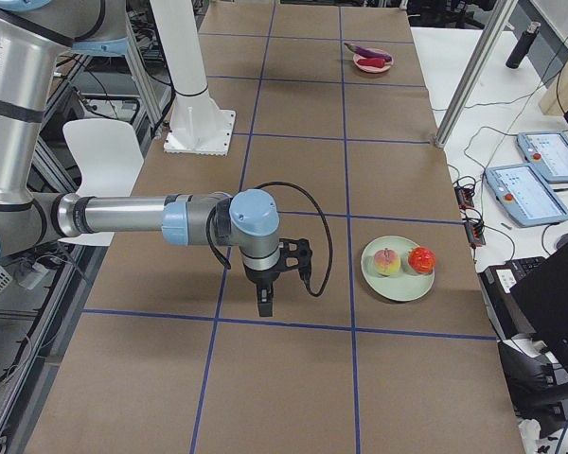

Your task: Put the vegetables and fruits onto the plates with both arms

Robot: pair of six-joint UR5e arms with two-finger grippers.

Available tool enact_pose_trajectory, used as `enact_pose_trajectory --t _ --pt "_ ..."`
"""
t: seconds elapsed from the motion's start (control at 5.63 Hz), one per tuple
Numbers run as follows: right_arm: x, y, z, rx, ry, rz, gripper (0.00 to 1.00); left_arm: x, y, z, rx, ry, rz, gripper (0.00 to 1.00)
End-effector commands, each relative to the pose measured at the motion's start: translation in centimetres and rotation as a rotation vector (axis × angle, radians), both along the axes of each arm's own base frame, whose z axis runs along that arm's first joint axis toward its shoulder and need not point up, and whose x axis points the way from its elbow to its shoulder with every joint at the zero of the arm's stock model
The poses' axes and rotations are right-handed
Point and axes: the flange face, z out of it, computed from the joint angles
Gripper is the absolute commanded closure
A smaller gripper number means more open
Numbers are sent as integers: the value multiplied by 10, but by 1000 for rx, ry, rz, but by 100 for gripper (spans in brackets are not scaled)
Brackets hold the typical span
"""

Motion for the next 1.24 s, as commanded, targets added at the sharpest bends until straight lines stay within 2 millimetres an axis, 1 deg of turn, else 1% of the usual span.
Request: enact_pose_trajectory --t 0.0,0.18,0.71,1.07 --pt "0 0 1 -1 1 1 0 -28 37 18 -5 69 -27 0" --pt "0 0 1 -1 1 1 0 -29 38 26 -21 71 -33 0" --pt "0 0 0 -1 1 1 0 -29 44 25 -24 76 -35 0" --pt "0 1 2 -7 1 2 0 -28 46 30 -31 73 -27 0"
